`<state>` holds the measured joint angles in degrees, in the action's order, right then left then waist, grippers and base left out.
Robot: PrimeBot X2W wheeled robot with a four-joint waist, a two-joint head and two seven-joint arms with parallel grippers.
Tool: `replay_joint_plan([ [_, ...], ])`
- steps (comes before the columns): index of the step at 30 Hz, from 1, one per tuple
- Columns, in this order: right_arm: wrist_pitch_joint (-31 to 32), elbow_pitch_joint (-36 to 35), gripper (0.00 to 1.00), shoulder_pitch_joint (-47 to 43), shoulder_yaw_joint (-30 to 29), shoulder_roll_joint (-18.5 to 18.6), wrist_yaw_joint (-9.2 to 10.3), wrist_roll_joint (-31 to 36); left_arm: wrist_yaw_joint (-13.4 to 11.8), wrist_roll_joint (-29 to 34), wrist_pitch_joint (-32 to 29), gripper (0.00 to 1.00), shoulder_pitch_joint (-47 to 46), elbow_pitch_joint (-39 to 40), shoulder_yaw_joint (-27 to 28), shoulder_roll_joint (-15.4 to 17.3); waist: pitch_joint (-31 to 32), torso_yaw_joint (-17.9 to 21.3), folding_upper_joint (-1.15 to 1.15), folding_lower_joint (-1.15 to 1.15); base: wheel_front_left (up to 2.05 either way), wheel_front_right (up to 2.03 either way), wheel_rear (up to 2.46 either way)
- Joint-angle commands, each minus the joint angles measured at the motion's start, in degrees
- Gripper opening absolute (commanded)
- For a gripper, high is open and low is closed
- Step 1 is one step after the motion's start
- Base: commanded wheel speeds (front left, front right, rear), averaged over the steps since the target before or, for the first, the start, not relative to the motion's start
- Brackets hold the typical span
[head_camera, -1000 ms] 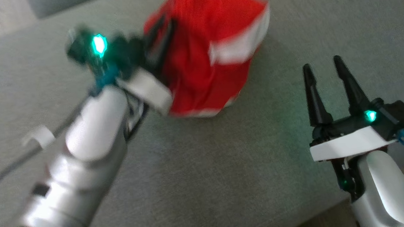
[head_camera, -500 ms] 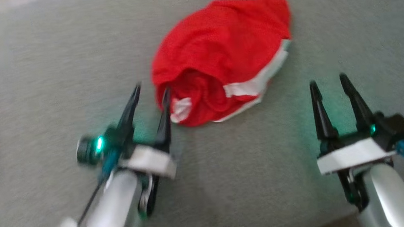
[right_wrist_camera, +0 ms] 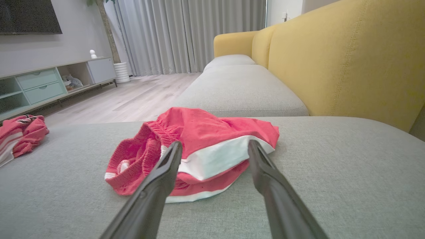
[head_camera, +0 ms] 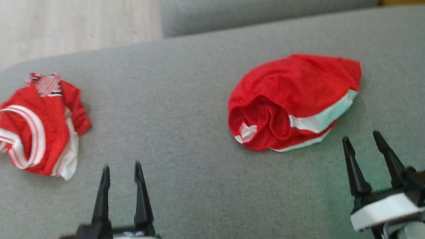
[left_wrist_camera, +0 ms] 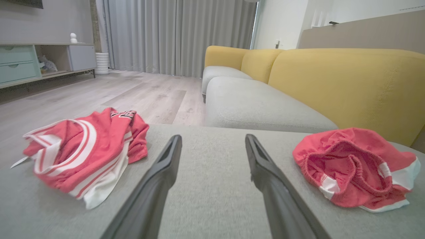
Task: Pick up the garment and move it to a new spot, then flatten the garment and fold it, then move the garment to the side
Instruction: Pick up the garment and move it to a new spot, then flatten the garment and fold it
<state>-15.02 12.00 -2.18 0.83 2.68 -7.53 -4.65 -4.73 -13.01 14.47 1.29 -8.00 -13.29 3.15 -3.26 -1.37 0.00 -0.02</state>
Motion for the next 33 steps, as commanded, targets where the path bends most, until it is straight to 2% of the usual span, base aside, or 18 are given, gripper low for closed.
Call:
replay_joint_plan([
  [1,0.0,-2.4,1.00,0.3,1.0,0.2,0.04,-0.1,-0.5,0.4,0.5,1.00,-0.1,2.0,1.9,-0.2,2.9,-2.1,0.00,0.02,0.00,0.00,0.00],
  [16,0.0,-5.3,1.00,-4.5,3.7,0.2,0.04,0.1,-1.5,3.0,0.5,1.00,6.6,2.5,2.8,-0.3,7.2,-0.8,0.00,0.02,0.00,0.00,0.00],
  [33,0.0,-3.9,1.00,-4.0,4.5,0.2,0.04,0.2,-1.8,4.2,0.5,1.00,6.4,3.0,1.8,-0.3,6.5,-1.2,0.00,0.02,0.00,0.00,0.00],
])
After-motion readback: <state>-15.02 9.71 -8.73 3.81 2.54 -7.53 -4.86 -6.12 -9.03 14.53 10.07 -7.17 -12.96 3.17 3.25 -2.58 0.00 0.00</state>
